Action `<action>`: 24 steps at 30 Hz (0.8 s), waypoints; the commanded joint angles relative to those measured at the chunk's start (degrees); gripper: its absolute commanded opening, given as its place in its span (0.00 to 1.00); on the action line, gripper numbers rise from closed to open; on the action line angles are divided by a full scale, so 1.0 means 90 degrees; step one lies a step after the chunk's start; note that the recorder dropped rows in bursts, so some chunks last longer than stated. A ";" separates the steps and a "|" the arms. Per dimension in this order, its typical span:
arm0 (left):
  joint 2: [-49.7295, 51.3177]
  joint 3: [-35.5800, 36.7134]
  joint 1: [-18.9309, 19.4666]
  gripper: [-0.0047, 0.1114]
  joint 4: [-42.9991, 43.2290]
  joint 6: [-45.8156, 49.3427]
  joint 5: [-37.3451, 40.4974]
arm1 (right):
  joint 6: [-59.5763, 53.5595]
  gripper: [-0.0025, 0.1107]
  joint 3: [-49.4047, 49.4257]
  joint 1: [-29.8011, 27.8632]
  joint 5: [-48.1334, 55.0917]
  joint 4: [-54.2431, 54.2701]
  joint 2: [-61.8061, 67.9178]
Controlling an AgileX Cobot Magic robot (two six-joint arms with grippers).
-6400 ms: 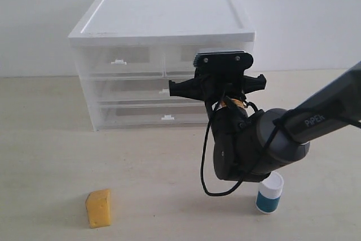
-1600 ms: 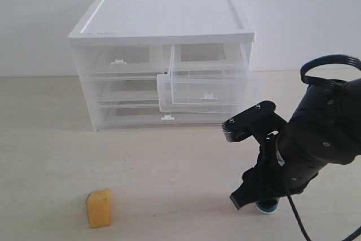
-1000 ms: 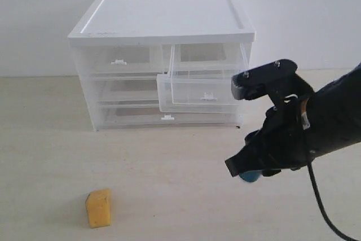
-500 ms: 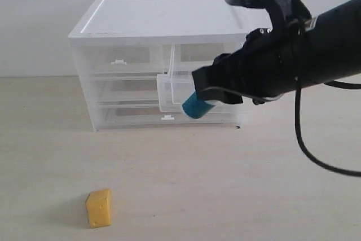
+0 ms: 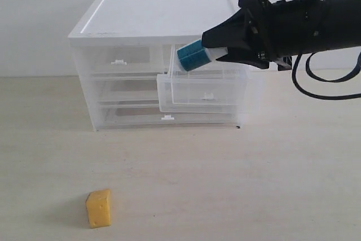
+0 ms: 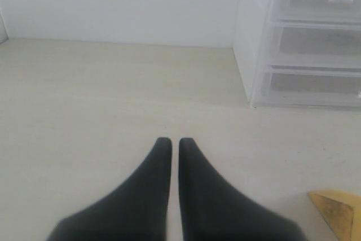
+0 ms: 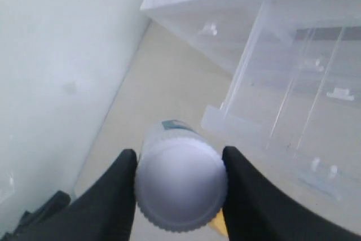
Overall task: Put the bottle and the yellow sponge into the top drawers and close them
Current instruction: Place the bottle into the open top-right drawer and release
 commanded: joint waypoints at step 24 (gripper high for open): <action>-0.0017 0.0018 0.0010 0.08 0.0023 0.0013 0.0004 | -0.0076 0.63 -0.0522 -0.0098 -0.1122 0.0296 0.0679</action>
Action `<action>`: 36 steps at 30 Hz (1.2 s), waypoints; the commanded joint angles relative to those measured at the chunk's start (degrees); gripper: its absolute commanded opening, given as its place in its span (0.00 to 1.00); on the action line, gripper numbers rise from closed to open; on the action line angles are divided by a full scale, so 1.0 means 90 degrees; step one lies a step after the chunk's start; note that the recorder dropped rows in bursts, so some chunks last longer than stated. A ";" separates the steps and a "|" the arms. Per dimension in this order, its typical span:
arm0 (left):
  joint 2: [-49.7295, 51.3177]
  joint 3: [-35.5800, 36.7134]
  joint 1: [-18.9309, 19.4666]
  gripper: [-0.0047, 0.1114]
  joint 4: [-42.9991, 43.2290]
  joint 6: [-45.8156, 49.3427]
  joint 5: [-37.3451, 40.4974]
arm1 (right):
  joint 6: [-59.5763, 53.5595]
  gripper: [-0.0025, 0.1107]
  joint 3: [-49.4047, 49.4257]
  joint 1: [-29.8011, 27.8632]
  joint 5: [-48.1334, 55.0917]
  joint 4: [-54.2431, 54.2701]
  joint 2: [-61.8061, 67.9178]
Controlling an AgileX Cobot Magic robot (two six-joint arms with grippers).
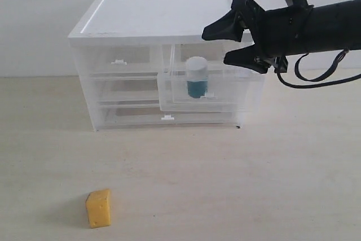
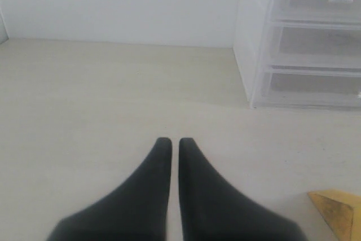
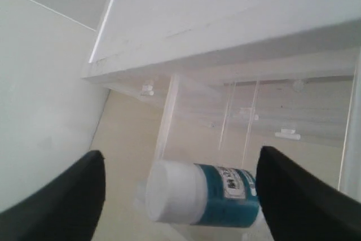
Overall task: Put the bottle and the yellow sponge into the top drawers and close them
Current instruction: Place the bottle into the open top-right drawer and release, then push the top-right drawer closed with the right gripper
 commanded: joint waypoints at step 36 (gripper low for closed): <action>-0.0017 0.0018 0.0010 0.08 0.0023 0.0013 0.0004 | 0.4843 0.03 -0.1650 0.2980 -0.1409 -0.9902 -0.0049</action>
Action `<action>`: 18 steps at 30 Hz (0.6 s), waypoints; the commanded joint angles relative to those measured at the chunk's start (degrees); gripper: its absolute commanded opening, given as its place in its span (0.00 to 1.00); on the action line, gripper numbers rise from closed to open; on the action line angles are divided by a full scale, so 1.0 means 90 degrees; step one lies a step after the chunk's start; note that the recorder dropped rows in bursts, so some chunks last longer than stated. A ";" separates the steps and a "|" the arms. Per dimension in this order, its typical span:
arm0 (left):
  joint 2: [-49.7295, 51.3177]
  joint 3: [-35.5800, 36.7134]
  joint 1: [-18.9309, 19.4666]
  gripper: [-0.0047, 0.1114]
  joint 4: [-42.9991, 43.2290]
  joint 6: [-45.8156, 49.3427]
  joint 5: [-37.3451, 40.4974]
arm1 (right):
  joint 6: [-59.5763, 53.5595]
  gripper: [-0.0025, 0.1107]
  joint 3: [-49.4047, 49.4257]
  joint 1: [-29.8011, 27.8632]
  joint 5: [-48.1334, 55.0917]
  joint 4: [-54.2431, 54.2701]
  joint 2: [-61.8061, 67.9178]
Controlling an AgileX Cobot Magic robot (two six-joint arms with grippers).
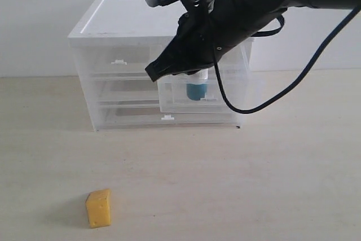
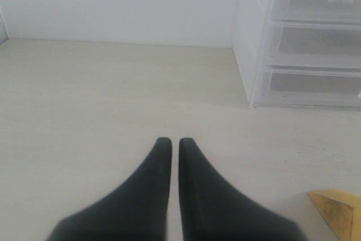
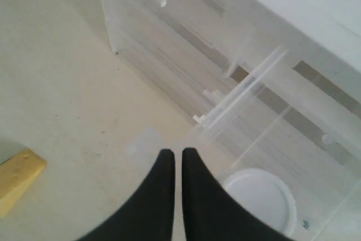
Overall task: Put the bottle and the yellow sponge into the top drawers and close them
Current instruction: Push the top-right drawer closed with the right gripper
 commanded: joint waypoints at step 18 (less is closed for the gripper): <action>-0.0017 0.0018 0.0010 0.08 0.0023 0.0013 0.0004 | 0.2562 0.03 -0.0055 -0.0011 0.0756 -0.3036 -0.0021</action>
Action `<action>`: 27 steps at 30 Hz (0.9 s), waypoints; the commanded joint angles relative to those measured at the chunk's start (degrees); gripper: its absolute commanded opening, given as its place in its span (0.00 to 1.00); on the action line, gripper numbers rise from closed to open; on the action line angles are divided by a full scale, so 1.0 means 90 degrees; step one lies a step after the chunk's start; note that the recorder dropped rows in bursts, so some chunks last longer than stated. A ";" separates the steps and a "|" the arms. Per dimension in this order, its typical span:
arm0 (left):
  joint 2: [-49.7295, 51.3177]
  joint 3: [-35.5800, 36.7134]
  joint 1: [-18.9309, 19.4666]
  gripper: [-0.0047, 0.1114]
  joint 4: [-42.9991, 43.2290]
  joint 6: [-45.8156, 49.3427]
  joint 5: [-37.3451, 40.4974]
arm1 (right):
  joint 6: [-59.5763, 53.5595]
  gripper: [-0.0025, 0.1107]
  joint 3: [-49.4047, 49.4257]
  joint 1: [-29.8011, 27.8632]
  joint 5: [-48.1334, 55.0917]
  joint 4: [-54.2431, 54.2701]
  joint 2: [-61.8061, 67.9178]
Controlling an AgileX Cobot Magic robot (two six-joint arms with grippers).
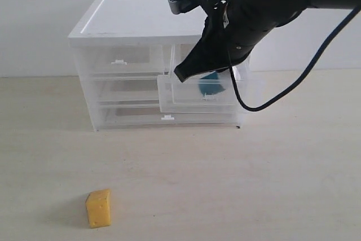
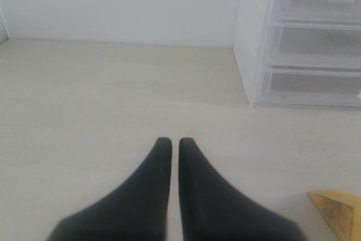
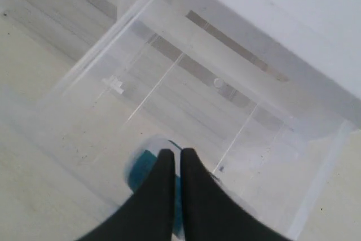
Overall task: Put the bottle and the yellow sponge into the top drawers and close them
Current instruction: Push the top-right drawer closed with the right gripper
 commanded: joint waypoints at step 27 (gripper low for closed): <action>-0.0017 0.0018 0.0010 0.08 0.0023 0.0013 0.0004 | -0.3945 0.02 -0.0480 0.0003 0.2698 0.1458 -0.0006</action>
